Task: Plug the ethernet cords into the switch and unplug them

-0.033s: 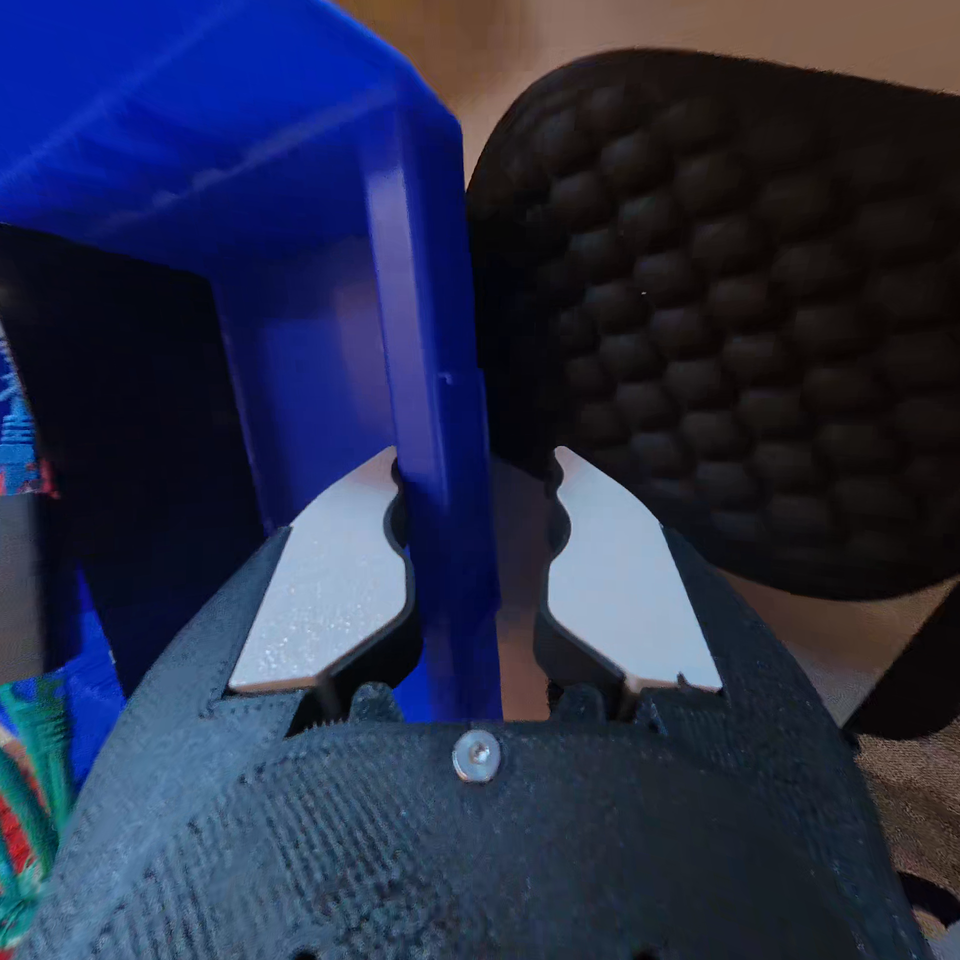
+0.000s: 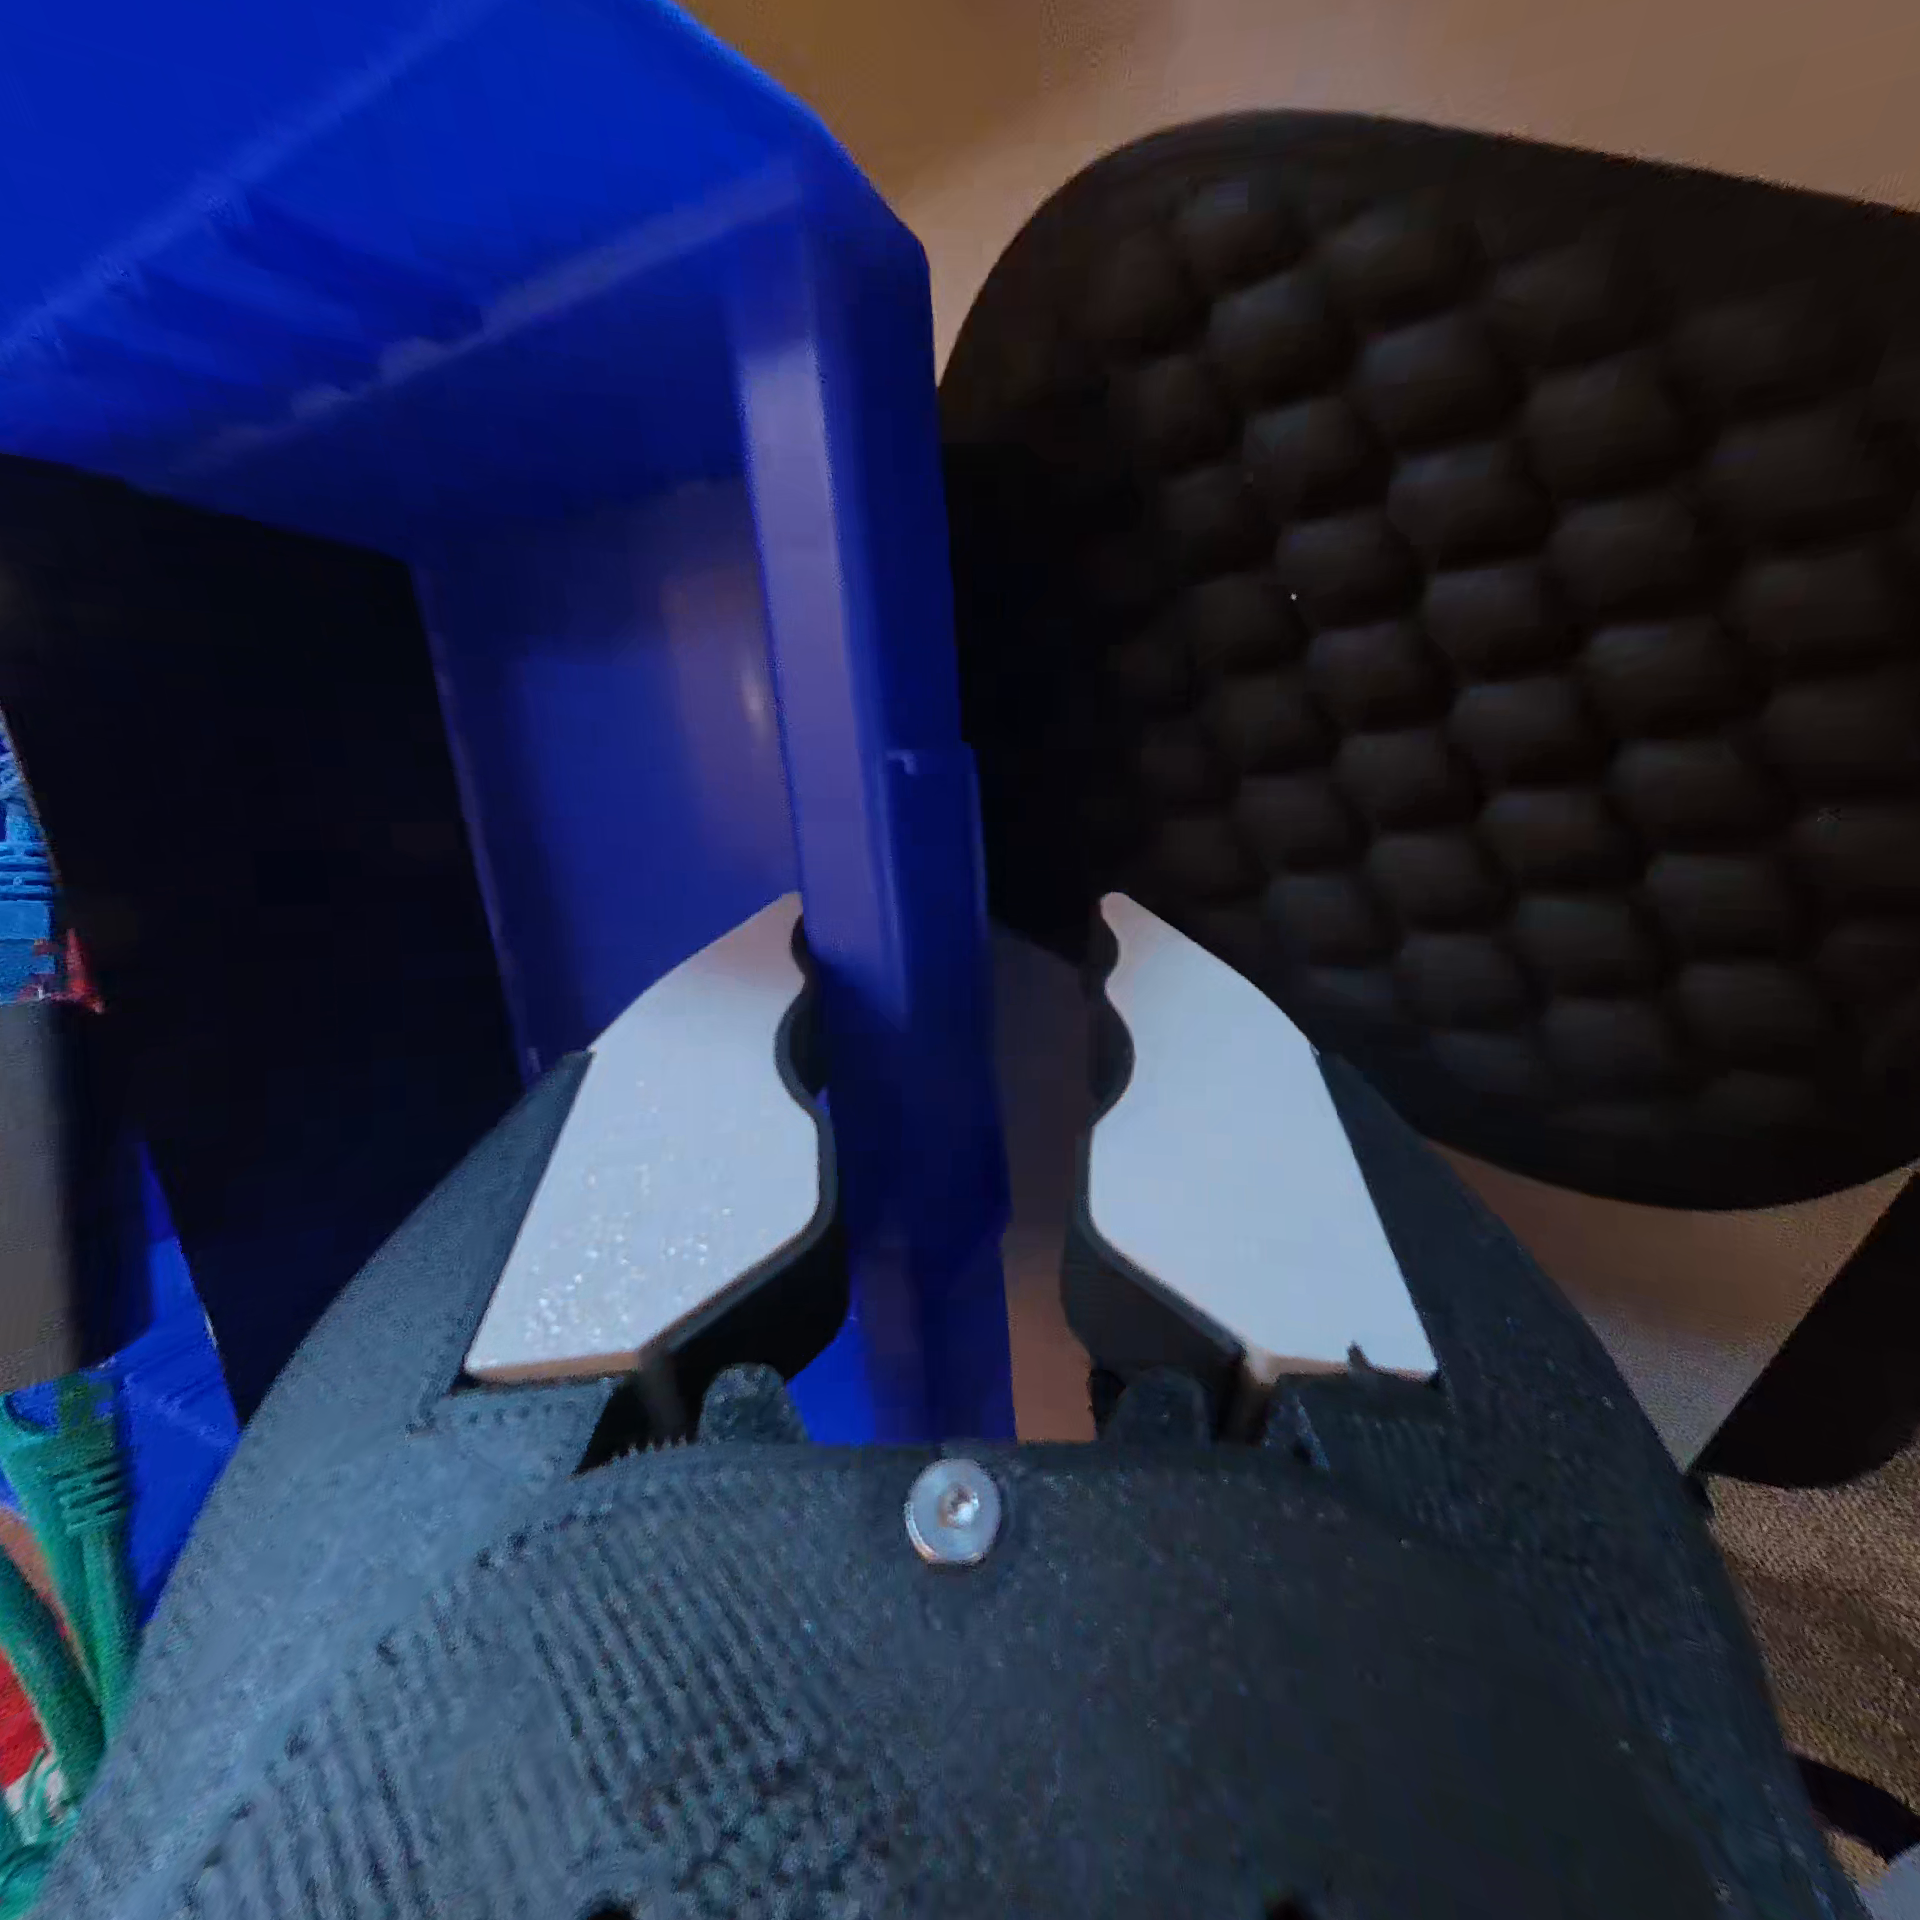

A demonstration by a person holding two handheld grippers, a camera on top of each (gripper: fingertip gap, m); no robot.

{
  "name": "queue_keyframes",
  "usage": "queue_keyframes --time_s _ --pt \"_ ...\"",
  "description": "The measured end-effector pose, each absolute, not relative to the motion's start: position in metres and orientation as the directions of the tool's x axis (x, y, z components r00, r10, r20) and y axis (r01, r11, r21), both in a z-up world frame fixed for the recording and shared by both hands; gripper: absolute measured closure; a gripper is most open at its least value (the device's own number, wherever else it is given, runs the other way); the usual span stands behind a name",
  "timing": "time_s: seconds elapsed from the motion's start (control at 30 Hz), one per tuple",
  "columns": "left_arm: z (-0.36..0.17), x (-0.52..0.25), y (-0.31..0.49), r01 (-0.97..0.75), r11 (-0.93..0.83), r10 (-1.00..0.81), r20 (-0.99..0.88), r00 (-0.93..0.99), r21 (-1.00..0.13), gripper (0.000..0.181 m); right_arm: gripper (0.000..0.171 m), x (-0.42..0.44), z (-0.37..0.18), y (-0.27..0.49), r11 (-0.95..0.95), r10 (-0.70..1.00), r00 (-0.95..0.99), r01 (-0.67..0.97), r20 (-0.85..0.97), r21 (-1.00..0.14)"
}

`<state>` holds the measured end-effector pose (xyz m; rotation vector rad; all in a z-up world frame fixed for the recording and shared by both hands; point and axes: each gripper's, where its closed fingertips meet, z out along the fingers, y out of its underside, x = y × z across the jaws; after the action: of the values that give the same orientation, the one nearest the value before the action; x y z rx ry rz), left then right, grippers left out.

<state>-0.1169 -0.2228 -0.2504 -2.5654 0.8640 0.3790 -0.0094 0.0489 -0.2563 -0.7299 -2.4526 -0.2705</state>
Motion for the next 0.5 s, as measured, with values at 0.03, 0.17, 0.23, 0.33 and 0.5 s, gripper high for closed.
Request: queue_keyframes --time_s 0.03,0.17,0.23,0.33,0.5 --pt "-0.249 -0.119 -0.220 -0.622 -0.718 -0.506 -0.381 0.774 -0.312 0.139 0.138 0.007 -0.256 0.047 0.810 0.475 -0.671 0.586 0.569 0.014" --pt "-0.249 -0.127 -0.206 -0.625 -0.699 -0.477 -0.424 0.770 -0.348 0.152 0.138 0.068 -0.256 0.045 0.721 0.586 -0.572 0.691 0.574 -0.049" --pt "-0.253 -0.131 -0.198 -0.624 -0.709 -0.469 -0.439 0.766 -0.330 0.152 0.138 0.086 -0.256 0.051 0.689 0.608 -0.524 0.721 0.596 -0.069" --pt "-0.253 -0.137 -0.186 -0.599 -0.731 -0.446 -0.437 0.782 -0.326 0.152 0.138 0.098 -0.255 0.068 0.617 0.654 -0.441 0.781 0.615 -0.097" --pt "-0.262 -0.157 -0.159 -0.529 -0.779 -0.357 -0.457 0.815 -0.337 0.152 0.139 0.095 -0.255 0.098 0.512 0.696 -0.327 0.850 0.639 -0.122"
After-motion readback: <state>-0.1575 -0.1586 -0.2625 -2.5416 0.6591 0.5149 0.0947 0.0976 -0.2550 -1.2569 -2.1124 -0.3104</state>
